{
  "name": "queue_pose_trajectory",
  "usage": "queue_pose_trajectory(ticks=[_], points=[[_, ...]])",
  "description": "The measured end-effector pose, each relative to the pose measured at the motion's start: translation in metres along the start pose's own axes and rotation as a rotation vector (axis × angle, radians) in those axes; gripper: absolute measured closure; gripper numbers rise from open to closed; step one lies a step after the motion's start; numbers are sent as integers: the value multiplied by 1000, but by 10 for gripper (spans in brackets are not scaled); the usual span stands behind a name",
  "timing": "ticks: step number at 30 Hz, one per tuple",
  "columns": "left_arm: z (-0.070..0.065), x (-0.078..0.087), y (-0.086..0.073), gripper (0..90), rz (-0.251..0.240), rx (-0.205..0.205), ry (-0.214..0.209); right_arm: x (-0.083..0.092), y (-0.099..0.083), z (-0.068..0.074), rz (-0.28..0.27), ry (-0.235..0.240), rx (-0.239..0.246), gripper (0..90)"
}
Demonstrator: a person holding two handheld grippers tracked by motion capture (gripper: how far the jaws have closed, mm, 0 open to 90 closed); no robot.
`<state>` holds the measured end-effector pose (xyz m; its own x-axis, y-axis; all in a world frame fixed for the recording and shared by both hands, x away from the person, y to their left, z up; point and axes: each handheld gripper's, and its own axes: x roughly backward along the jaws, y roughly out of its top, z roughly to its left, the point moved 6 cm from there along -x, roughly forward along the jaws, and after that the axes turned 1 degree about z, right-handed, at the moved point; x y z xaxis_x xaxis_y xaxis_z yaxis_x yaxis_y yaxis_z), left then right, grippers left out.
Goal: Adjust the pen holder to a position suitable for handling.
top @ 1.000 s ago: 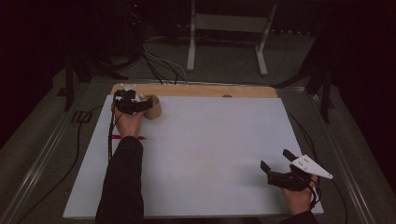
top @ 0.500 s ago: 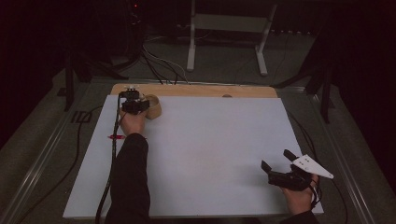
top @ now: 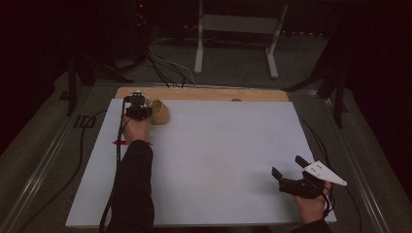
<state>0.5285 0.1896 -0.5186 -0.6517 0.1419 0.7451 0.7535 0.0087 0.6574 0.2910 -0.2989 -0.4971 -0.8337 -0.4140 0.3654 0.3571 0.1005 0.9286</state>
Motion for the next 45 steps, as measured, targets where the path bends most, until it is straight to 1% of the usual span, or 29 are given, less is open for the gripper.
queue_pose_trajectory(ticks=[1, 2, 3, 5, 8, 11, 16, 19, 23, 26, 28, 35, 36, 37, 38, 39, 40, 41, 42, 43, 44, 45], points=[[-1, 0, 0, 823, -1, -9, 1, 0, 0, 0, 0, 0, 0, 2], [-2, 2, 1, 830, -2, -29, 15, 0, 0, 0, -1, 0, 0, 2], [-2, 2, 1, 831, -2, -29, 15, 0, 0, 0, -1, 0, 0, 2], [-3, 3, 1, 831, -4, -23, -3, 0, 0, 0, -1, 0, 0, 2], [-5, 7, 3, 832, -11, -40, -9, 0, 0, 0, -2, -2, 0, 2], [-7, 14, 4, 833, -27, -48, -31, 0, 0, 0, -2, -2, -1, 2], [-15, 27, 4, 833, -36, -88, -53, 0, 0, 0, -4, -3, 2, 2], [-21, 35, 2, 833, -36, -126, -67, 0, 1, 0, -6, -1, 4, 2], [-28, 45, 0, 833, -49, -148, -91, 0, 1, 2, -6, 2, 5, 2], [-33, 52, -3, 833, -54, -154, -120, 0, 1, 2, -7, 2, 8, 2], [-37, 55, -5, 833, -59, -159, -132, -1, 1, 3, -7, 4, 8, 2], [-55, 64, -16, 833, -66, -213, -171, -1, 2, 3, -6, 5, 7, 2], [-58, 65, -19, 833, -64, -219, -183, -1, 2, 4, -6, 5, 7, 2], [-64, 66, -24, 833, -65, -227, -203, -1, 2, 4, -5, 5, 7, 2], [-64, 66, -24, 833, -65, -227, -203, -2, 2, 4, -5, 6, 8, 2], [-68, 67, -26, 833, -62, -240, -209, -2, 2, 4, -5, 8, 8, 2], [-75, 69, -31, 833, -58, -258, -225, -2, 2, 4, -6, 9, 9, 2], [-78, 70, -33, 833, -57, -271, -232, -2, 2, 5, -5, 8, 9, 2], [-78, 70, -33, 833, -57, -271, -232, -2, 2, 5, -6, 9, 11, 2], [-82, 72, -35, 833, -55, -282, -237, -2, 2, 5, -6, 9, 11, 2], [-90, 74, -39, 833, -49, -309, -250, -2, 2, 5, -6, 9, 15, 2], [-95, 75, -41, 833, -47, -320, -258, -2, 2, 6, -6, 9, 16, 2]])
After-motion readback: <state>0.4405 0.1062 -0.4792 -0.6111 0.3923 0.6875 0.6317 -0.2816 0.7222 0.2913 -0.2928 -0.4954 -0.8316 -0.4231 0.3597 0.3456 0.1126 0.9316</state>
